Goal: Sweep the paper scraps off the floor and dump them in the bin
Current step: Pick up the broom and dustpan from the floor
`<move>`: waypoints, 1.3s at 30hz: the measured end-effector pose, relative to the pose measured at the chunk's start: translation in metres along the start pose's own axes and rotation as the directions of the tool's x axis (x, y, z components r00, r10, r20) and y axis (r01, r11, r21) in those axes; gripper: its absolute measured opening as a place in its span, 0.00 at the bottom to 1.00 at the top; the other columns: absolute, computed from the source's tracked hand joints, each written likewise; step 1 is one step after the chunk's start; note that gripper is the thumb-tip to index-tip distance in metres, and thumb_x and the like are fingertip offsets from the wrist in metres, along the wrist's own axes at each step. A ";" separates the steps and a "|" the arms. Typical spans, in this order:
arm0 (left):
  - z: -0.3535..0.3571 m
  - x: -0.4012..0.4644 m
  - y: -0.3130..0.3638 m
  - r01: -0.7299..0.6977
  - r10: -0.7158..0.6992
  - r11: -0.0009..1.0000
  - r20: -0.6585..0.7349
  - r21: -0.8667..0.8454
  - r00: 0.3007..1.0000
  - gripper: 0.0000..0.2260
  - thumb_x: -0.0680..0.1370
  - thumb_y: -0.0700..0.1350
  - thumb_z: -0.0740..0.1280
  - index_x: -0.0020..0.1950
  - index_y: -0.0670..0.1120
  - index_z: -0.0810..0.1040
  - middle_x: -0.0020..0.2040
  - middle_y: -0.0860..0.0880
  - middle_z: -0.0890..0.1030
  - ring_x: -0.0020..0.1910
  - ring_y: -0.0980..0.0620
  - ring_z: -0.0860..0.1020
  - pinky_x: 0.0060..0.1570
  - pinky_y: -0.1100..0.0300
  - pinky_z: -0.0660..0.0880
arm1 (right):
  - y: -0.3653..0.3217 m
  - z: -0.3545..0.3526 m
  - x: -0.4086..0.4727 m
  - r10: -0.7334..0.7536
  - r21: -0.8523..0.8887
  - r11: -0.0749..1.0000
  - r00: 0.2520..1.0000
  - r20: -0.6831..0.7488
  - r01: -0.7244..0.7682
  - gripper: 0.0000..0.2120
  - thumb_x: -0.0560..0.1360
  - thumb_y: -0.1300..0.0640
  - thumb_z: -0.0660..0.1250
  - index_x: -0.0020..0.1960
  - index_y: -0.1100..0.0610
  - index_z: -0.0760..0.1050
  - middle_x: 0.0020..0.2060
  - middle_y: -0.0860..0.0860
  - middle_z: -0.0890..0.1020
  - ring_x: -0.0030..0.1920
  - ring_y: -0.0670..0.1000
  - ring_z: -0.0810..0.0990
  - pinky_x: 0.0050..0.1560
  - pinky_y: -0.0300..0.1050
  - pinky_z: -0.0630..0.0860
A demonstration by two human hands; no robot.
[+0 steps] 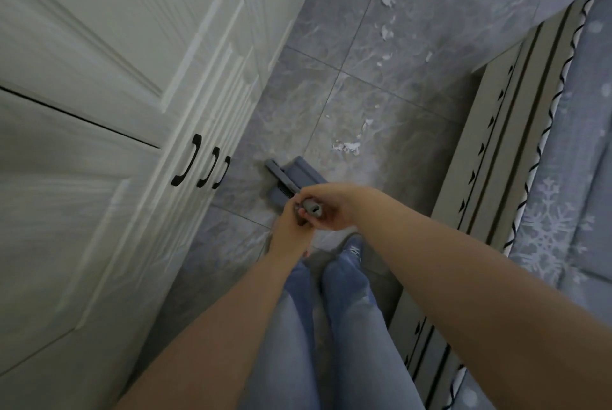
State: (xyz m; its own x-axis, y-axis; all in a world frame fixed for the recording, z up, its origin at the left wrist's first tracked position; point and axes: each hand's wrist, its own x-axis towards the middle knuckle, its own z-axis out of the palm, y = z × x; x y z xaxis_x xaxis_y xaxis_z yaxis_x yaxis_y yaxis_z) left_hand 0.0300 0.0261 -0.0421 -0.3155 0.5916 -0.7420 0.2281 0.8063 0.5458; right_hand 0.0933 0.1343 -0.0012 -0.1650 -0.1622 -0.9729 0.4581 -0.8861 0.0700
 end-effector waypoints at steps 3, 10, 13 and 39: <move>0.005 -0.002 -0.003 -0.077 0.075 0.996 -0.047 -0.046 0.996 0.17 0.77 0.45 0.64 0.66 0.50 0.72 0.47 0.46 0.82 0.43 0.44 0.82 0.37 0.58 0.72 | -0.005 0.000 0.001 0.024 -0.116 0.993 1.000 -0.013 -0.026 0.05 0.74 0.60 0.64 0.41 0.60 0.73 0.25 0.52 0.77 0.21 0.44 0.76 0.23 0.32 0.73; -0.041 0.004 -0.022 -0.152 0.156 0.986 -0.053 0.068 0.986 0.27 0.77 0.43 0.67 0.76 0.52 0.65 0.61 0.45 0.80 0.58 0.44 0.78 0.52 0.58 0.73 | -0.027 -0.047 -0.028 -0.007 -0.195 0.981 0.996 -0.090 -0.010 0.02 0.75 0.64 0.59 0.44 0.60 0.67 0.26 0.51 0.72 0.19 0.44 0.72 0.19 0.33 0.71; -0.062 0.011 -0.020 -0.146 0.153 0.985 -0.082 0.090 0.985 0.21 0.76 0.44 0.67 0.70 0.54 0.73 0.55 0.46 0.82 0.53 0.45 0.80 0.53 0.50 0.78 | -0.020 -0.063 -0.032 0.055 -0.248 0.964 0.985 -0.166 -0.096 0.02 0.76 0.68 0.58 0.48 0.64 0.69 0.31 0.58 0.81 0.25 0.49 0.81 0.26 0.39 0.80; -0.063 0.035 -0.002 0.042 -0.105 0.940 0.172 0.338 0.979 0.14 0.79 0.49 0.64 0.36 0.47 0.67 0.30 0.46 0.70 0.29 0.46 0.70 0.24 0.61 0.66 | 0.083 -0.072 0.081 -0.065 -0.350 0.935 0.943 -0.326 -0.056 0.16 0.81 0.55 0.54 0.35 0.56 0.64 0.26 0.54 0.68 0.25 0.51 0.65 0.21 0.38 0.64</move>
State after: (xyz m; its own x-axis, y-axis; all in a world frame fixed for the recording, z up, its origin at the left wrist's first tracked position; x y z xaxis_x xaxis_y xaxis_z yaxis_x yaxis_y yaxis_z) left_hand -0.0395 0.0448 -0.0442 -0.1744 0.4949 -0.8513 0.5129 0.7836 0.3506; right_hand 0.1805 0.0791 -0.0904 0.0996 0.0466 -0.9939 0.7435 -0.6673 0.0432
